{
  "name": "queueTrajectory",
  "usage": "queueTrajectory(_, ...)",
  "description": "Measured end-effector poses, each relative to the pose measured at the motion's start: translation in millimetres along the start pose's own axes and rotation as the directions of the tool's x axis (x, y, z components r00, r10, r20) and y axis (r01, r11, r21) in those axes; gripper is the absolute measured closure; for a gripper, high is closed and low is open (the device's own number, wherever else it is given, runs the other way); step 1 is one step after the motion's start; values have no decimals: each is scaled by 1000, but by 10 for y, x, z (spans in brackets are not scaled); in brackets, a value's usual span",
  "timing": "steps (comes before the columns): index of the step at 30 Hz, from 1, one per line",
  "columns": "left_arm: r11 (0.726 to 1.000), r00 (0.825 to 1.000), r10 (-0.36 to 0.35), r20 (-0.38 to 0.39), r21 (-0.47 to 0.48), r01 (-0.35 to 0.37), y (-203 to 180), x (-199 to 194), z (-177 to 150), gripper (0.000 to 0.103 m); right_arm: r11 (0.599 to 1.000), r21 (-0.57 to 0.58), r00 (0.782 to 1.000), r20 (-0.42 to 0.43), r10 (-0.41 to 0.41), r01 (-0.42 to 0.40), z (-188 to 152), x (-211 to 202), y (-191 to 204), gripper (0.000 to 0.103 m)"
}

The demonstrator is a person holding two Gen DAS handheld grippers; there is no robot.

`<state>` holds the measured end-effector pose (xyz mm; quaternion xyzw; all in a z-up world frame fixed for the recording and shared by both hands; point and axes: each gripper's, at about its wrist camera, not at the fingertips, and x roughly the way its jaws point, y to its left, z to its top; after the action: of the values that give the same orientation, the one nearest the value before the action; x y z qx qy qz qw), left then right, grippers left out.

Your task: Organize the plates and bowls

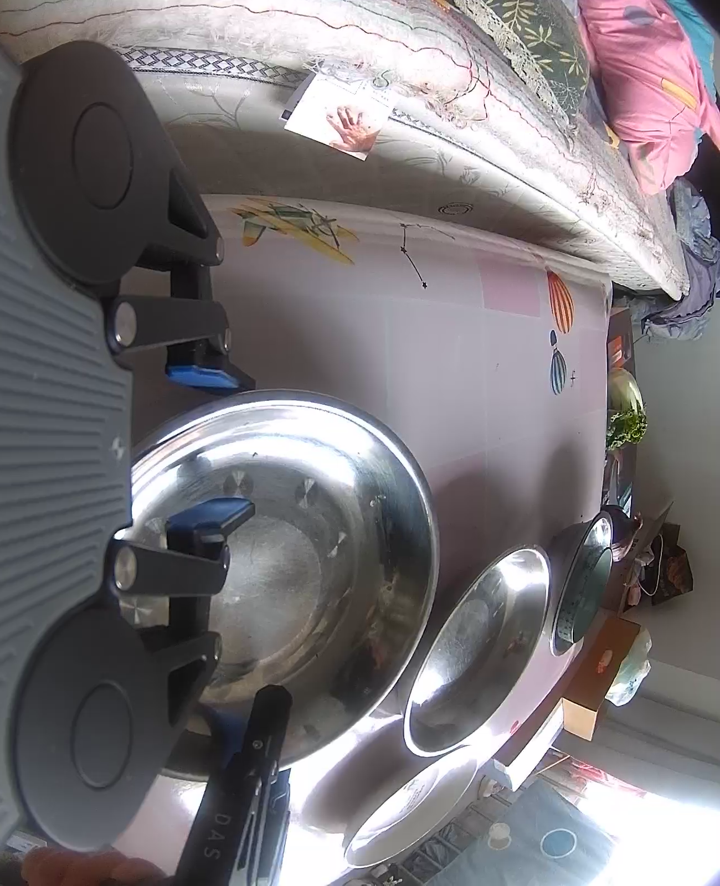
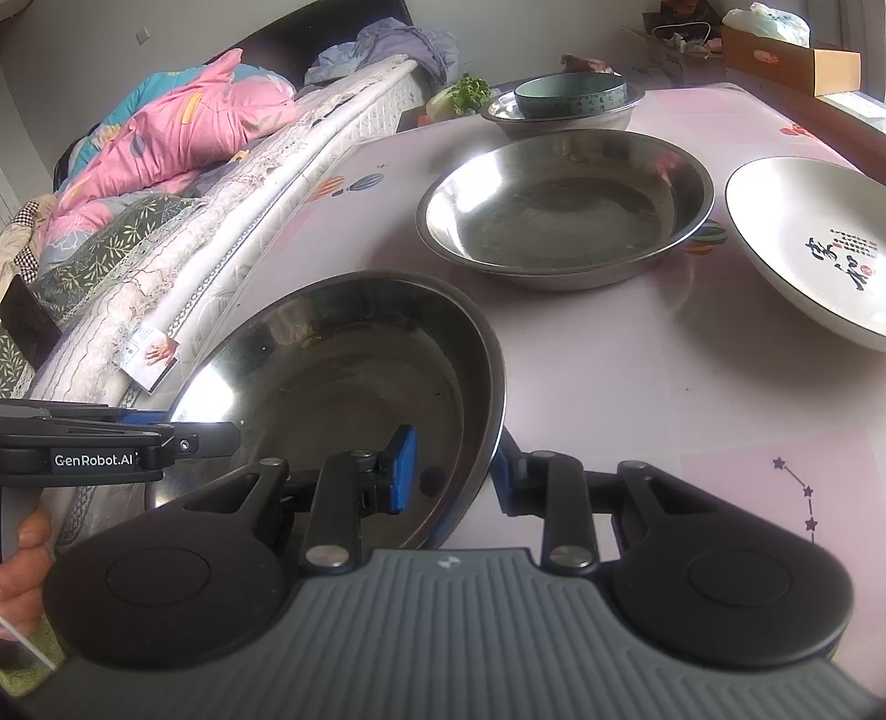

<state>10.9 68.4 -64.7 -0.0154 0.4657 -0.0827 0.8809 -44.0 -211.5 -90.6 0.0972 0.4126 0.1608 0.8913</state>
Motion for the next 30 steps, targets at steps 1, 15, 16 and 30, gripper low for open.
queueTrajectory(1, 1000, 1000, -1, 0, 1, 1, -4, 7, 3, 62, 1000, 2, 1000, 1, 0, 0, 2, 2, -2, 75)
queueTrajectory(15, 1000, 1000, 7, -18, 6, -7, -13, 84, 64, 62, 1000, 30, 1000, 19, 0, -1, 19, 49, -11, 77)
queueTrajectory(16, 1000, 1000, 10, -20, 8, -10, -18, 88, 68, 62, 1000, 30, 1000, 20, -1, 0, 17, 51, -9, 77)
queueTrajectory(30, 1000, 1000, 18, -13, -6, -18, -9, 70, 92, 62, 1000, 23, 1000, 22, -10, 10, 1, 31, 36, 77)
